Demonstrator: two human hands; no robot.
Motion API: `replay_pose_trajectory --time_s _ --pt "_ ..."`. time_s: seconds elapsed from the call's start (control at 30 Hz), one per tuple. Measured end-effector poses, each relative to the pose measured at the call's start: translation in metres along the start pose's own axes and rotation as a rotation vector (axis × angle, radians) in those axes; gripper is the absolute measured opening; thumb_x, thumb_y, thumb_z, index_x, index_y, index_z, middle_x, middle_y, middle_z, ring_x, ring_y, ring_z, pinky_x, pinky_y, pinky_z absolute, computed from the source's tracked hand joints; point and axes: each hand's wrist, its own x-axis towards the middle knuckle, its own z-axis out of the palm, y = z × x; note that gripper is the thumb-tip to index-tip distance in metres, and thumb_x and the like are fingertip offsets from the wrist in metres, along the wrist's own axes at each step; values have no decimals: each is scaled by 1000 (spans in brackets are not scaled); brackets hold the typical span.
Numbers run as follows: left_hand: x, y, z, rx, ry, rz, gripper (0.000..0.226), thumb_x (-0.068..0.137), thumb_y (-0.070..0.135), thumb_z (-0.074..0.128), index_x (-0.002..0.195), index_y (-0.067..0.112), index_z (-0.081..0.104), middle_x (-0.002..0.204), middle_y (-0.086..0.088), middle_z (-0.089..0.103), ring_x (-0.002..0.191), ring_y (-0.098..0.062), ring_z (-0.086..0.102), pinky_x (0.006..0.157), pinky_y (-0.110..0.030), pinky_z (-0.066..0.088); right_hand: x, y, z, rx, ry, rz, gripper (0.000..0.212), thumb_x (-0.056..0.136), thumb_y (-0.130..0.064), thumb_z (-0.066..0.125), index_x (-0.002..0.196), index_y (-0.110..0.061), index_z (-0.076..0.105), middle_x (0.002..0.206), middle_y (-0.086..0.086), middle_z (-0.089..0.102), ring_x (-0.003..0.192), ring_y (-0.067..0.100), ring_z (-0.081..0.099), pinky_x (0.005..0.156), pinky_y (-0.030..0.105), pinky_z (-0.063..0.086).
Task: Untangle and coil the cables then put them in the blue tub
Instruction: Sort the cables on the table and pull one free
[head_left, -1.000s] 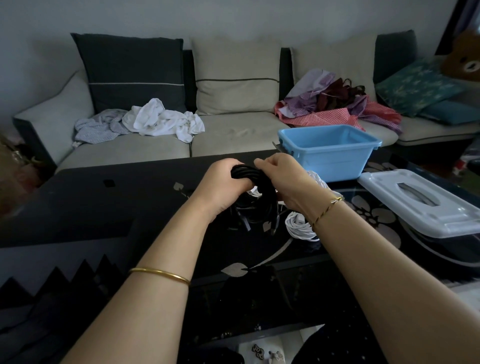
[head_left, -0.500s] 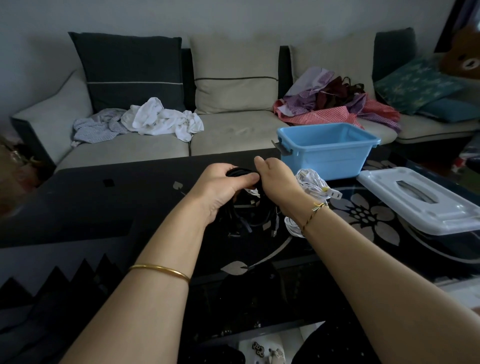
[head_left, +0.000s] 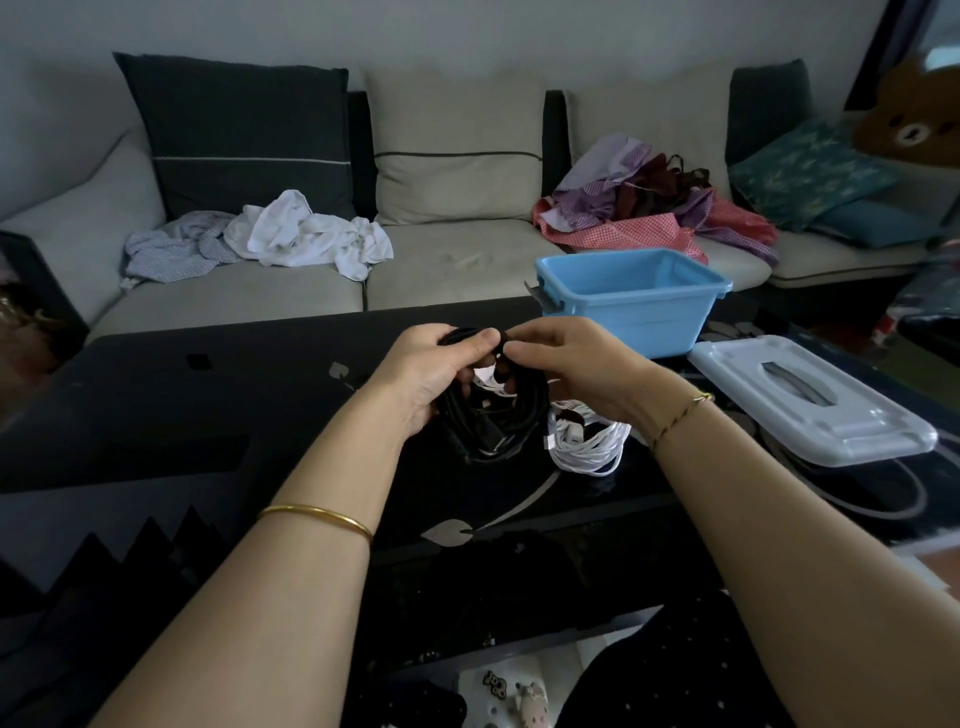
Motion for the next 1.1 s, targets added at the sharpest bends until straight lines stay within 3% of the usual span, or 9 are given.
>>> replay_pose_trajectory --time_s 0.1,0.2,0.4,0.57,0.7,0.8,0.9,1.03,1.1 --pt "6 12 17 -61 -65 -57 16 87 20 68 77 9 62 62 4 60 53 -7 46 51 -20 44 1 -5 -21 -19 21 -3 14 90 -20 63 103 -15 67 89 4 69 80 16 64 78 36 49" --pt "17 28 34 -62 -140 -111 20 89 19 66 73 8 59 58 2 60 51 -7 49 49 -19 46 0 -4 -41 3 48 -22 9 92 -20 59 96 -17 67 83 0 68 70 9 65 74 30 51" --pt "44 43 69 -4 -203 -152 20 91 25 62 77 11 56 66 -1 49 56 -9 41 47 -19 41 5 3 -82 93 80 -7 13 94 -22 57 94 -16 68 78 -4 70 69 5 65 64 22 53" --pt "56 33 83 -59 -226 -144 20 93 22 59 76 12 55 60 3 52 55 -8 39 44 -17 40 8 12 -94 198 103 52 22 91 -23 60 104 -8 69 98 11 70 77 14 65 67 25 49" --pt "62 26 87 -95 -210 -136 25 93 18 59 69 12 55 50 5 54 53 -8 38 44 -17 39 10 18 -90 290 167 85 31 90 -25 60 108 -1 67 110 23 67 89 24 62 83 36 47" --pt "63 22 85 -81 -241 -143 23 94 16 57 71 11 55 53 3 56 50 -7 40 43 -16 38 10 16 -83 331 202 105 37 91 -33 59 106 0 67 94 16 66 76 20 58 71 32 46" --pt "61 17 82 -48 -287 -122 10 92 12 59 83 8 58 72 -7 58 57 -11 46 47 -18 43 13 20 -72 417 231 136 36 91 -26 62 108 6 65 84 13 64 69 18 56 64 32 46" --pt "54 10 72 -11 -253 -64 12 89 4 60 79 8 55 56 -1 59 45 -7 54 42 -17 44 16 25 -59 569 178 270 24 89 -20 62 104 -1 63 70 8 60 61 17 57 65 31 47" --pt "54 5 65 70 -252 -28 13 88 5 63 79 8 53 56 -1 58 47 -9 52 46 -20 44 18 25 -57 591 142 327 20 88 -17 61 102 -2 61 66 7 58 59 16 57 67 33 48"
